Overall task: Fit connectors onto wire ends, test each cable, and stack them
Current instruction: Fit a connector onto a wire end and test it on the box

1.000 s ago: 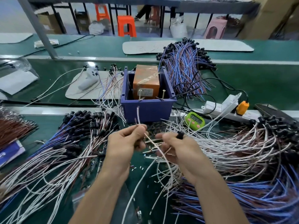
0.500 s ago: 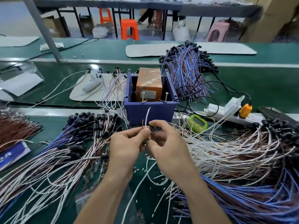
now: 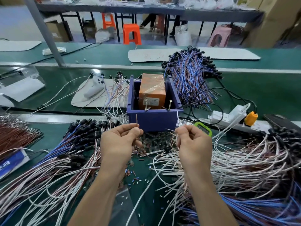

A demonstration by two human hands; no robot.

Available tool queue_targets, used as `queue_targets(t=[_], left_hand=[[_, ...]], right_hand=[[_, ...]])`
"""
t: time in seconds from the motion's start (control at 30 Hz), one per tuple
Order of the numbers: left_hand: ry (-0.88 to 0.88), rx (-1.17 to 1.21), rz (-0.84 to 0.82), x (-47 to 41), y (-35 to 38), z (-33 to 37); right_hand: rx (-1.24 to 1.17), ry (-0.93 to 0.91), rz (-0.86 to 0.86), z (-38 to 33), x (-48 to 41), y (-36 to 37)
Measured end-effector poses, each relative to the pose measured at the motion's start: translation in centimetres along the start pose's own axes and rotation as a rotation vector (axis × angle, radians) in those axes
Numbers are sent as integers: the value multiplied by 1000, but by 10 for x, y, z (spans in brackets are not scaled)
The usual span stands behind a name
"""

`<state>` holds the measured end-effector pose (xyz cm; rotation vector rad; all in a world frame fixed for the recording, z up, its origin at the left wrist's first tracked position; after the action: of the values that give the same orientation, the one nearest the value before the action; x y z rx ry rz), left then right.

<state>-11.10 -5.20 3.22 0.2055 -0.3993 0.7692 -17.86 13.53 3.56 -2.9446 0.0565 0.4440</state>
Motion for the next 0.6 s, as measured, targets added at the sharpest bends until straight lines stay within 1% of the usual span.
queue_targets(t=[0.23, 0.43, 0.6], left_hand=[[12, -37, 104, -9, 10, 6], [28, -47, 80, -11, 18, 8], [25, -64, 97, -12, 21, 5]], right_hand=[[-1, -16, 2, 3, -6, 7], [-26, -27, 14, 5, -8, 4], [-47, -38, 12, 5, -9, 4]])
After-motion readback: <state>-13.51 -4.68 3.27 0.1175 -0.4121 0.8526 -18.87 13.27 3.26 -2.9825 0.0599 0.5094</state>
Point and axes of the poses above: each hand's wrist, its own x-axis away from the middle knuckle, its own y-axis out of the palm, z = x × y, the point moved 4 cm from there along -x, towards the middle knuckle, and after that the axes turned 15 degrees about -y, right-handed, at the moved point
